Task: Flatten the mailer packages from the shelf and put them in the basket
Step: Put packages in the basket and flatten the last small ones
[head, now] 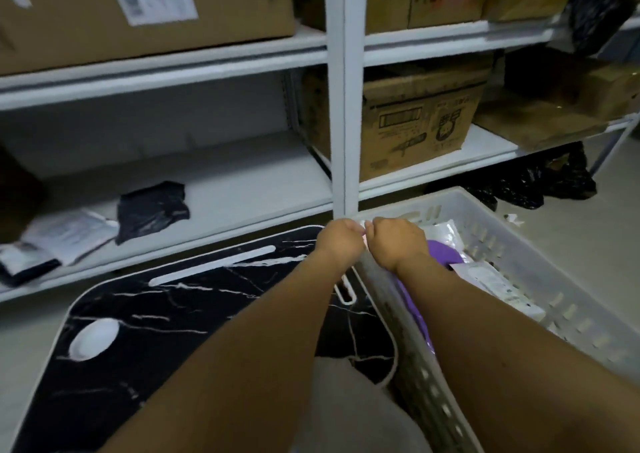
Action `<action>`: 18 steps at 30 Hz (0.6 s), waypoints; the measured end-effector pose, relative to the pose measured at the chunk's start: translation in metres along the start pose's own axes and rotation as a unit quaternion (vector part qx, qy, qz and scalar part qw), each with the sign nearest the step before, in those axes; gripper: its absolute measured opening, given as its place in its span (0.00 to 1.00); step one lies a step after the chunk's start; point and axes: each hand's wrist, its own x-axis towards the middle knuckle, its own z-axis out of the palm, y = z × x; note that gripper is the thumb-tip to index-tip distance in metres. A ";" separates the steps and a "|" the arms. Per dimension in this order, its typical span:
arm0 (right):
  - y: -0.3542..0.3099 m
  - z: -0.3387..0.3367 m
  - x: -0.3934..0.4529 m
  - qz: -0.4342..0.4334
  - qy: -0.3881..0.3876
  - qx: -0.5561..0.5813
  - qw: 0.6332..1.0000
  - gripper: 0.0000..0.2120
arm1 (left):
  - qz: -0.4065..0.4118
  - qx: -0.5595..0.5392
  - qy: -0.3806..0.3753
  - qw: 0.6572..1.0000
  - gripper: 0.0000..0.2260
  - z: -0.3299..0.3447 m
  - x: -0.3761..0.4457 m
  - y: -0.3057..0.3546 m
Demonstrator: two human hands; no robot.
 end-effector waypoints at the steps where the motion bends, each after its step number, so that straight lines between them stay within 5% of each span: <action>1: -0.014 -0.003 0.001 -0.016 -0.012 0.002 1.000 0.21 | 0.002 -0.004 0.007 1.000 0.09 -0.015 -0.004 -0.002; 18: -0.269 0.024 -0.018 -0.262 -0.107 -0.057 0.957 0.17 | -0.090 0.079 0.111 0.987 0.13 -0.256 -0.060 -0.129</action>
